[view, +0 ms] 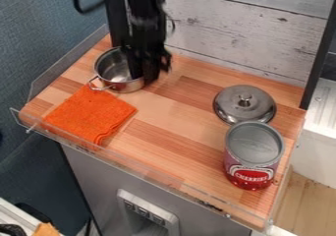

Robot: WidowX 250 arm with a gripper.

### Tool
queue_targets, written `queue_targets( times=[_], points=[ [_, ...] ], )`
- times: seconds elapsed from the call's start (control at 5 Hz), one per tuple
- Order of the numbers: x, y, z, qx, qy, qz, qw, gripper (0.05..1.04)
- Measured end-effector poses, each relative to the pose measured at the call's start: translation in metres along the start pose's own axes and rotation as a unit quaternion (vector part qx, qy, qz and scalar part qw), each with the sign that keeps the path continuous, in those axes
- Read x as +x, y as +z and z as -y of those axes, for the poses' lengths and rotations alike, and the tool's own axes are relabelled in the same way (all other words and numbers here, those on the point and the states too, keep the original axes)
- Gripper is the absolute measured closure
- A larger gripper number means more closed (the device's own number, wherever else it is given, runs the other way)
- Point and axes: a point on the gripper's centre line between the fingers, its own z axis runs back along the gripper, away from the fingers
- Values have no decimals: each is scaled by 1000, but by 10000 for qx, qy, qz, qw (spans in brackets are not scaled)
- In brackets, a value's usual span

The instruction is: Put the silver pot to the upper left side of the table

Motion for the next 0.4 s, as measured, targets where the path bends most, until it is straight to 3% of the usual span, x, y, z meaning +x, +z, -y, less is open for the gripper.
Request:
queue_targets(
  times=[0.2,0.4],
  points=[
    [-10,17,-11,-67,217,0,9997,216],
    [-13,22,-18,34,186,-137,9997,73]
  ],
)
